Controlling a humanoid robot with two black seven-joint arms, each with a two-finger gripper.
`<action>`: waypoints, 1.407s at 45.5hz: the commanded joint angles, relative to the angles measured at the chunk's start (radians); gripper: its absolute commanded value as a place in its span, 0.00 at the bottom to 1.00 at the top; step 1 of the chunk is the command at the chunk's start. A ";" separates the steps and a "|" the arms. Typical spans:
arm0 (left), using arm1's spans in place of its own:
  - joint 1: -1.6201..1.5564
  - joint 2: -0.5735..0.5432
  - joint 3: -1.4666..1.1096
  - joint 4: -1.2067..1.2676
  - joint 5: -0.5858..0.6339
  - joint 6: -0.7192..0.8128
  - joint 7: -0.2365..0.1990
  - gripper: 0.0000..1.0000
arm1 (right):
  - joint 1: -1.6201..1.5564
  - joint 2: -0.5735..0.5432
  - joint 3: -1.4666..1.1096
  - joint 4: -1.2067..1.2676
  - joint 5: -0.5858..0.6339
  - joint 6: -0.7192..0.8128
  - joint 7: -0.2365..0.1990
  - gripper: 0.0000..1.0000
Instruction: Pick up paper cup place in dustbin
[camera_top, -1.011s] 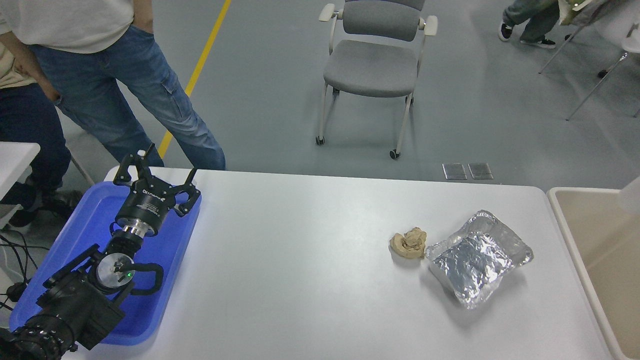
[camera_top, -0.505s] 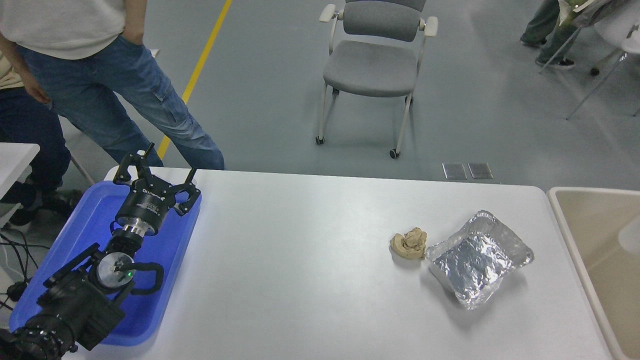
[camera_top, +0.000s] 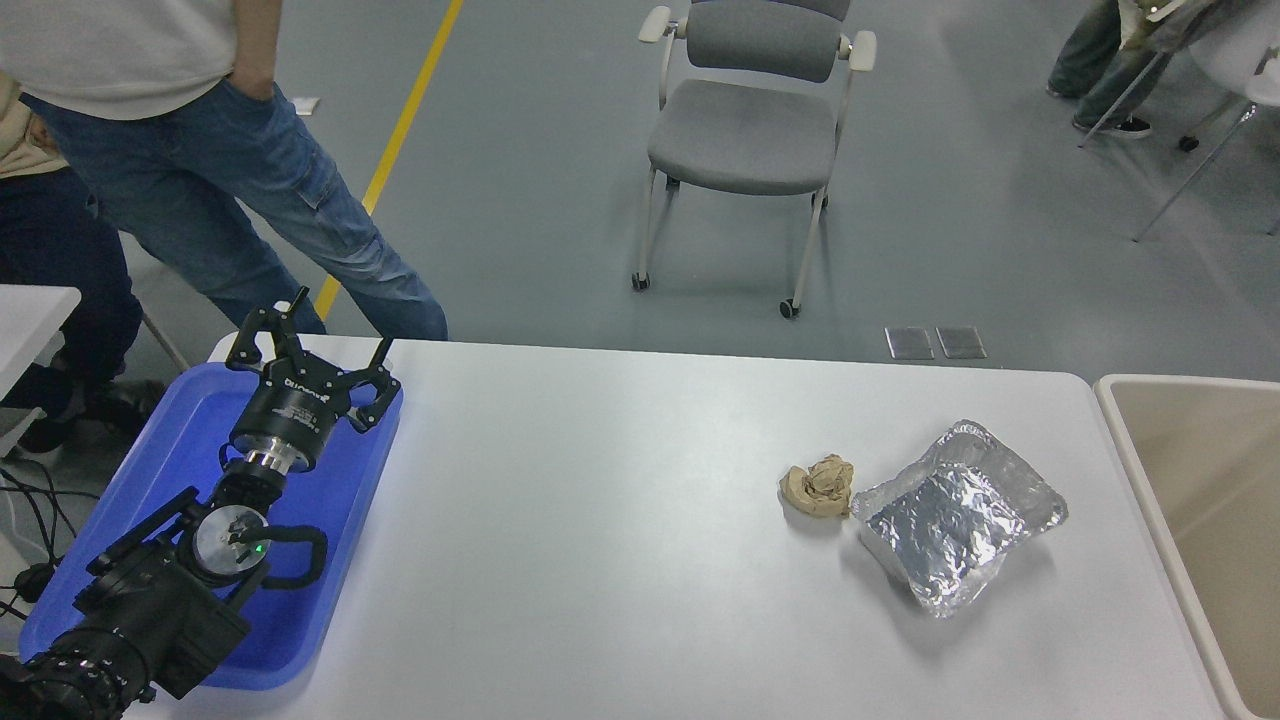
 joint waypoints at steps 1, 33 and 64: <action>0.000 0.000 0.000 0.000 0.000 0.000 0.000 1.00 | -0.231 0.087 0.303 -0.181 0.005 -0.112 -0.173 0.00; 0.000 0.000 0.000 0.000 0.000 0.000 0.000 1.00 | -0.278 0.233 0.315 -0.258 0.005 -0.305 -0.242 0.37; 0.000 0.000 0.000 0.000 0.000 0.000 0.000 1.00 | -0.211 0.214 0.322 -0.106 -0.014 -0.356 -0.241 0.89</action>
